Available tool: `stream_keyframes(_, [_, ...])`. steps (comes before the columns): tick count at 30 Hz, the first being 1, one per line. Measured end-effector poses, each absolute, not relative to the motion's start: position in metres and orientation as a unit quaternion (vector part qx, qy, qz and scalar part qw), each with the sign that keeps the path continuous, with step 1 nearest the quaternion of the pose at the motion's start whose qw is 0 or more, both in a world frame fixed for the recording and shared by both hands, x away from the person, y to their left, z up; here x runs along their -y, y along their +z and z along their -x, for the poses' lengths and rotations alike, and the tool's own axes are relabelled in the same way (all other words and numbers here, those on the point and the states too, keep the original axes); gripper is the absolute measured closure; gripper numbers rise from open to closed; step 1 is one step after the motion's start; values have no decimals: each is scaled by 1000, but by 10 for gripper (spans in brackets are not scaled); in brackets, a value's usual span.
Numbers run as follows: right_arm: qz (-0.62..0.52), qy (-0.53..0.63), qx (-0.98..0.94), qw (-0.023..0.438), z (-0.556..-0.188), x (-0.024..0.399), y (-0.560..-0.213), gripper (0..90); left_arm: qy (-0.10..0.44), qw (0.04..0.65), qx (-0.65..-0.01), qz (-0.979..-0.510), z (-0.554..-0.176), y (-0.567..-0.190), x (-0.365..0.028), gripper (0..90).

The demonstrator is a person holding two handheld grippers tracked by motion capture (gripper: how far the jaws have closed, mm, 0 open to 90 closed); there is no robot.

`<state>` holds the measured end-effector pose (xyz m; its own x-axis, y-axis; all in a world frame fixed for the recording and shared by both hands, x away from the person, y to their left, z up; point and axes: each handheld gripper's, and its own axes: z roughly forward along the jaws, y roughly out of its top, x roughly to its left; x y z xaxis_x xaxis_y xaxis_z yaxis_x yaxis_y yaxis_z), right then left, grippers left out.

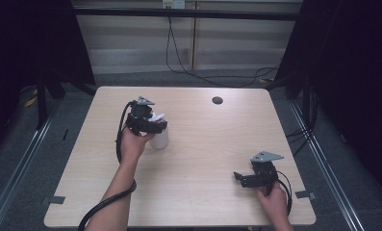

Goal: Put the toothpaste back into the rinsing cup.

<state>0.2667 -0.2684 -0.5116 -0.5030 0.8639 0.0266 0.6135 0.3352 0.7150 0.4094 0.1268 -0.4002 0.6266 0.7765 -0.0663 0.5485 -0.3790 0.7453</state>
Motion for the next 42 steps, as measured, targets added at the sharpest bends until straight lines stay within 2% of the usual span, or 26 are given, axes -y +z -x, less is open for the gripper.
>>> stream_keyframes(23, [-464,342,-796,183,-267,268,-512,114,150,384,-407,-815,-401,-393,-137,171])
stream_keyframes(42, [-463,341,-797,183,-267,269,-511,113,148,383,-413,-813,-390,-391,-152,162])
